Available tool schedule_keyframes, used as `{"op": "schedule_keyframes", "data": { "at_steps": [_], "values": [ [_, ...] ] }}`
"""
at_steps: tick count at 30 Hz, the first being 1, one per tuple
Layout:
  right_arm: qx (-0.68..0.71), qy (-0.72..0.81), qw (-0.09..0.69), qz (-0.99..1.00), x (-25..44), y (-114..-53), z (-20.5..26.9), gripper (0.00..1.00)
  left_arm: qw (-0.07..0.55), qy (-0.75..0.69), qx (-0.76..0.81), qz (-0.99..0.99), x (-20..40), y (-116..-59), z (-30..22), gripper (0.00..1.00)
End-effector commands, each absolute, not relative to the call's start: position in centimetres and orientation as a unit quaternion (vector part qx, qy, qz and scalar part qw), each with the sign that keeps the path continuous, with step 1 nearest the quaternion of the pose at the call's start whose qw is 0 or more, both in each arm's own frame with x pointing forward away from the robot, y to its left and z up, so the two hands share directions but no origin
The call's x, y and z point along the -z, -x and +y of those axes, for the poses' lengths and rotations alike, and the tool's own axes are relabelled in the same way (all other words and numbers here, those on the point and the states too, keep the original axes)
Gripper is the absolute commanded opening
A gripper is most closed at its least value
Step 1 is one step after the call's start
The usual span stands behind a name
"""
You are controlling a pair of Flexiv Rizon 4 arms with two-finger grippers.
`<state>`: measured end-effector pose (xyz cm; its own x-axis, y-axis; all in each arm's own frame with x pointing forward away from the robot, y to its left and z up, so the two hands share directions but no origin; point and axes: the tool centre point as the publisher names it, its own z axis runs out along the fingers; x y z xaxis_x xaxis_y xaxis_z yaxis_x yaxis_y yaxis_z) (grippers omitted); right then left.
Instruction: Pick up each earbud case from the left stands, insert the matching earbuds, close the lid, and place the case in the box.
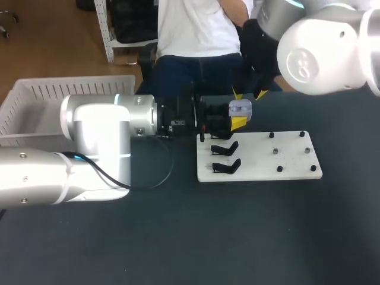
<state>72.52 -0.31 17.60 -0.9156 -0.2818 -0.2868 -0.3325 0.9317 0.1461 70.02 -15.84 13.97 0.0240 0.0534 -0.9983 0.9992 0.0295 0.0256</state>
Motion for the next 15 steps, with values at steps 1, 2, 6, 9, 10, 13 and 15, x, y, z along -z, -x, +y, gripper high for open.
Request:
{"op": "schedule_keyframes", "data": {
  "at_steps": [1, 2, 6, 9, 10, 13, 15],
  "values": [
    [-0.099, 0.154, 0.142, 0.973, -17.0, -71.8, -0.4, 0.47, 0.504, -0.510, 0.471, 0.514, -13.9, -69.9, -15.9, 0.00],
    [-0.099, 0.154, 0.141, 0.973, -16.9, -71.8, -0.4, 0.47, 0.504, -0.510, 0.471, 0.514, -13.9, -69.9, -15.9, 0.00],
    [-0.099, 0.142, 0.168, 0.971, -18.4, -71.9, -1.1, 0.48, 0.504, -0.510, 0.471, 0.514, -13.9, -69.9, -15.9, 0.00],
    [-0.104, 0.123, 0.195, 0.967, -20.4, -72.1, -2.5, 0.50, 0.504, -0.510, 0.471, 0.514, -13.9, -69.9, -15.9, 0.00],
    [-0.103, 0.118, 0.203, 0.966, -20.9, -72.1, -2.8, 0.50, 0.504, -0.510, 0.471, 0.514, -13.9, -69.9, -15.9, 0.00],
    [-0.098, 0.104, 0.217, 0.966, -21.9, -71.8, -4.0, 0.55, 0.504, -0.510, 0.471, 0.514, -13.9, -69.9, -15.9, 0.00],
    [-0.098, 0.093, 0.223, 0.965, -22.0, -71.5, -4.8, 0.60, 0.504, -0.510, 0.471, 0.514, -13.9, -69.9, -15.9, 0.00]
  ]
}}
